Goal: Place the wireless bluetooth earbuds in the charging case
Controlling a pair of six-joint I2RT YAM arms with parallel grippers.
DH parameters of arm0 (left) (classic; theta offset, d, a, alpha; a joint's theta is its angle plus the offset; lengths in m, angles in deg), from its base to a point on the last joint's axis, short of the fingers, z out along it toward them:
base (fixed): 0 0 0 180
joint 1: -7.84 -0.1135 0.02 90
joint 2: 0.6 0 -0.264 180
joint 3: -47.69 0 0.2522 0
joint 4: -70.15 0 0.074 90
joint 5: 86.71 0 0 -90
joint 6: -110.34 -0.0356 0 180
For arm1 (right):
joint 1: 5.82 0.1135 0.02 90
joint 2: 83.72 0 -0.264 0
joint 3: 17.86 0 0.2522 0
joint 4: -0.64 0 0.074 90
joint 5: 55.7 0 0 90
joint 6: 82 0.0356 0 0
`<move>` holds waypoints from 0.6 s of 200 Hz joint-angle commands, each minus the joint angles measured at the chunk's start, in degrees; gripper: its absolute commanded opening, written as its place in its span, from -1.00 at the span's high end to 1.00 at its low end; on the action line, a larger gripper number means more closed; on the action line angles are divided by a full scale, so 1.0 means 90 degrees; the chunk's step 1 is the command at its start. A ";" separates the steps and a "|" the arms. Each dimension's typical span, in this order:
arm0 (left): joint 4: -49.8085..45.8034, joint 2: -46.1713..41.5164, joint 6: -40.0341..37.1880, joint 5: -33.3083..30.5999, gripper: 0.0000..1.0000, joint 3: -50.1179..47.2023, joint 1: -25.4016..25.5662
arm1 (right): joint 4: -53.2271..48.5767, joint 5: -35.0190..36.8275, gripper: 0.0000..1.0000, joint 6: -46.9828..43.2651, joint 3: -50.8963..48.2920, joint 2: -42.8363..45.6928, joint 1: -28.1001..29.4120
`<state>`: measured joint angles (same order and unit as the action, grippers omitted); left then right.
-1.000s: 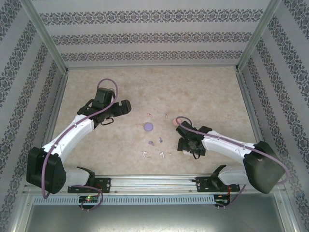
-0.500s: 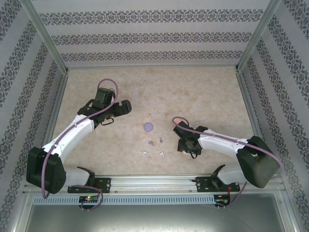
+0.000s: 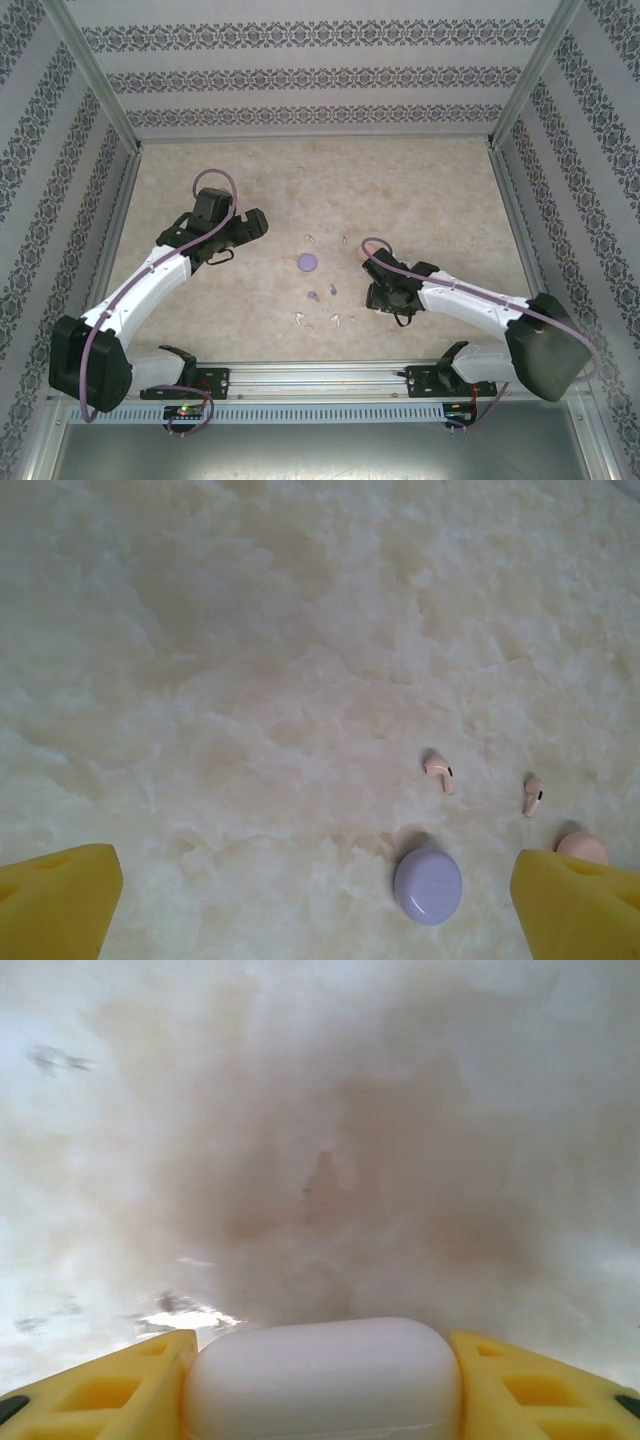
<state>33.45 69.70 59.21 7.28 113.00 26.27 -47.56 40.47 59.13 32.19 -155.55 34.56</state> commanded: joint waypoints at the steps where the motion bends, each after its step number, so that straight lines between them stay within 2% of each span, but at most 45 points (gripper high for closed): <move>1: 0.1154 -0.0278 -0.0038 0.0245 -0.99 -0.0491 0.0090 | 0.0172 -0.0155 0.10 0.0035 0.0516 0.0312 0.0018; 35: 0.3396 -0.0534 -0.0092 0.0838 -0.99 -0.1488 0.0089 | 0.0717 -0.0474 0.10 0.0313 0.1470 -0.0070 -0.0058; 67: 0.5073 -0.0401 0.0361 0.1255 -0.99 -0.2239 0.0092 | 0.1514 -0.0728 0.10 0.1045 0.2407 -0.1035 -0.0098; 120: 0.6132 0.0028 0.0480 0.1764 -0.99 -0.2425 0.0210 | 0.2651 -0.0945 0.11 0.3043 0.3571 -0.2451 -0.0236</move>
<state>78.41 68.56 62.75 19.52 90.82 26.93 -29.66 33.08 75.77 60.52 -174.42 33.25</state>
